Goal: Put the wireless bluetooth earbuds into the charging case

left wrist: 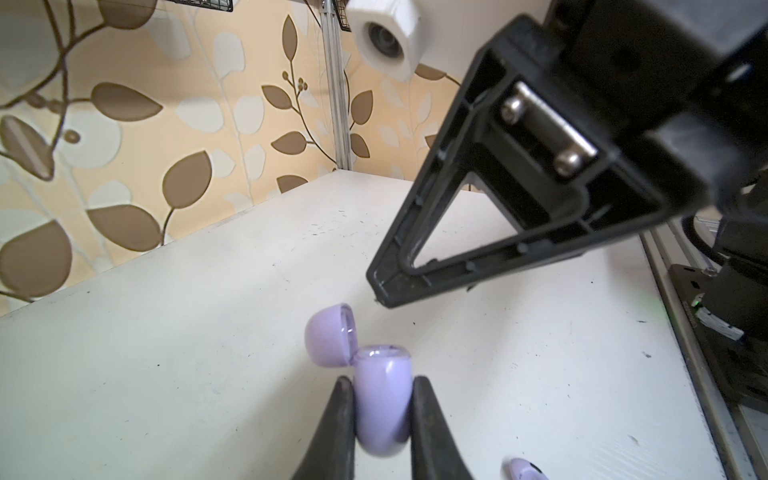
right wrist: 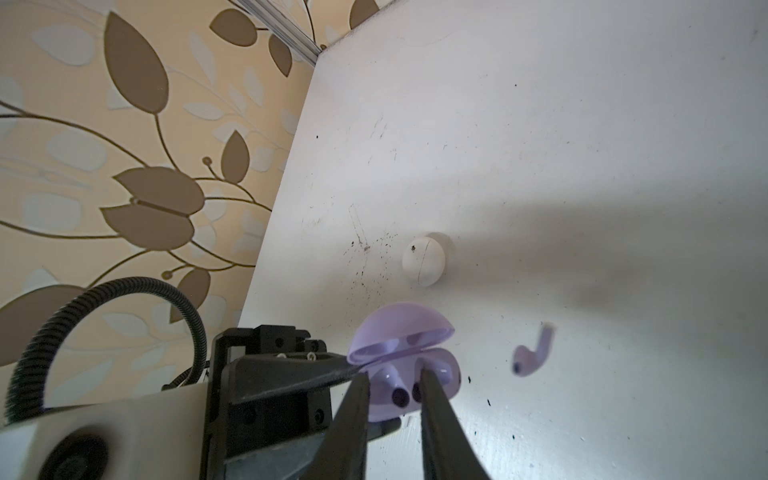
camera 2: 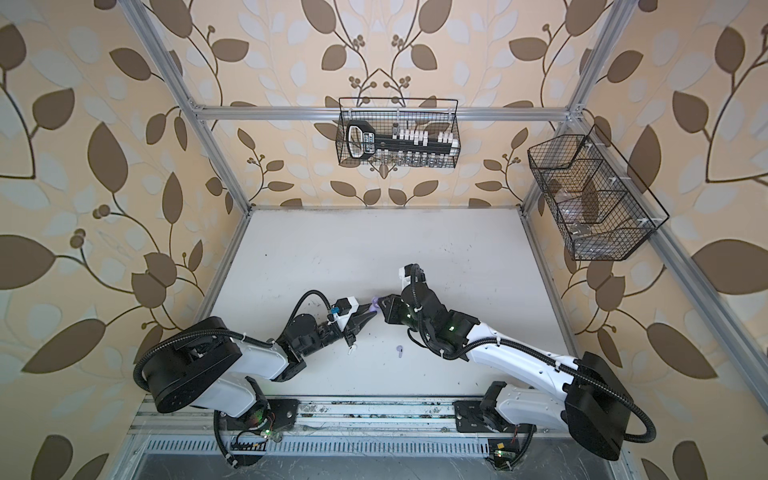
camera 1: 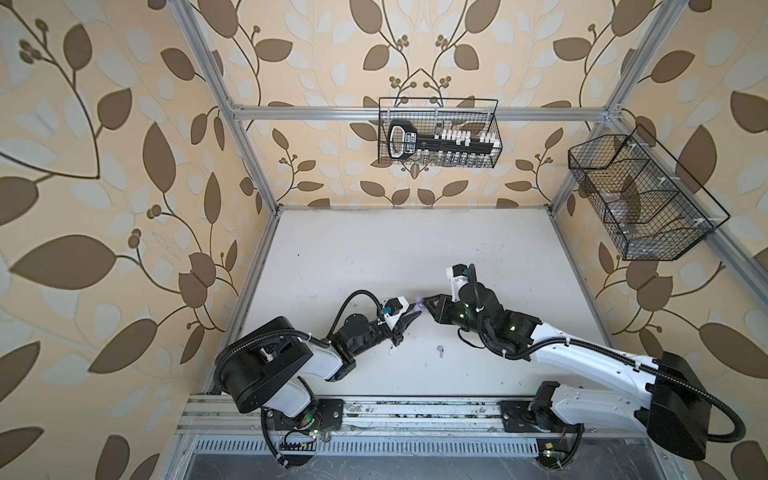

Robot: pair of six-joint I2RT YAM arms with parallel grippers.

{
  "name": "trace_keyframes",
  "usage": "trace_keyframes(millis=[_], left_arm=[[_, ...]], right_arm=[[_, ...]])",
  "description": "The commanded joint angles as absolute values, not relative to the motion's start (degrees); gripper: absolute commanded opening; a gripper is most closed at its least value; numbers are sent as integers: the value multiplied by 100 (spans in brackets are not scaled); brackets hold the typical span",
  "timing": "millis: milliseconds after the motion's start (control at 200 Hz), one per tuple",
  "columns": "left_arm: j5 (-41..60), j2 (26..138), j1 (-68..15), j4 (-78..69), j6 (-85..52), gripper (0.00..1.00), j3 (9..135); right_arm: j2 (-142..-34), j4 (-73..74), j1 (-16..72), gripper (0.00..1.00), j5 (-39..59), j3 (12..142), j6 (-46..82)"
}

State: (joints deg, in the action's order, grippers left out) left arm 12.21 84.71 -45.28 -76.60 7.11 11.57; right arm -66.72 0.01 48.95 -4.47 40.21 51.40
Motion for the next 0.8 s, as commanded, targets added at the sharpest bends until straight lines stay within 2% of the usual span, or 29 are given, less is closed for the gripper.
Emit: trace_keyframes(millis=[0,335,425,675,795], left_arm=[[1415,8332,-4482,-8139,777,0,1214],[1112,8294,-4482,-8141,844,0,1154],[978,8286,-4482,-8141,883,0,1123],[592,8034,-4482,-8146,979,0,990],[826,8115,-4482,-8152,1142,0,1037]], right_arm=[[-6548,-156,4851,24,-403,4122,5122],[-6751,-1363,4368,25,-954,4104,4422],[-7035,-1451,4385,25,-671,4118,4174],[-7450,-1864,5058,32,-740,4171,3990],[-7696,-1849,5298,32,-610,4228,3807]])
